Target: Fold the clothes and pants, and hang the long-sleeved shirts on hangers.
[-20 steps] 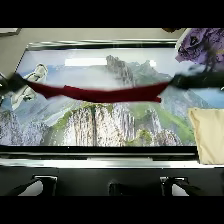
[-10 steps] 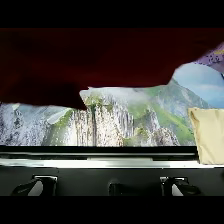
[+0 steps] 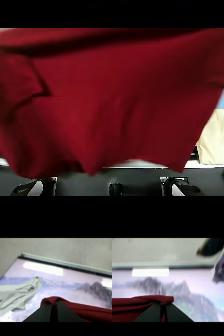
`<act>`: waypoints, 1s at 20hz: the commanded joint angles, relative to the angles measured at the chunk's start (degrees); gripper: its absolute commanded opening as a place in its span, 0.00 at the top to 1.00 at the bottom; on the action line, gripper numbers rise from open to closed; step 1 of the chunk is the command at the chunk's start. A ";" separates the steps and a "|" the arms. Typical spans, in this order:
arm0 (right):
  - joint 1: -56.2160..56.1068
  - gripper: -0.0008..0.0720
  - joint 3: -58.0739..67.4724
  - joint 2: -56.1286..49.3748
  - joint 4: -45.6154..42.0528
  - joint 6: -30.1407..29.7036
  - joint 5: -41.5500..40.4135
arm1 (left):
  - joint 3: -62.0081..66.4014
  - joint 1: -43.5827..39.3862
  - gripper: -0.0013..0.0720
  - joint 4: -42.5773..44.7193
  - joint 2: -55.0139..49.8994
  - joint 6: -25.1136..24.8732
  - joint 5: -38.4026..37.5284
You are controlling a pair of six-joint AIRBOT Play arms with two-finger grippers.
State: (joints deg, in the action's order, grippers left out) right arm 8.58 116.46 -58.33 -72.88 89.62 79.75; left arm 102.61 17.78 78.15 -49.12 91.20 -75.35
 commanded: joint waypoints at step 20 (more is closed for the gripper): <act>-0.02 0.95 -1.16 -53.29 -4.52 -1.25 9.84 | 0.50 -11.45 0.96 -6.14 -57.75 -12.85 1.77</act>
State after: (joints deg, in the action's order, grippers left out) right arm 8.60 115.35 -110.96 -76.88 88.07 84.93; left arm 102.35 6.46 68.88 -105.86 75.85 -63.44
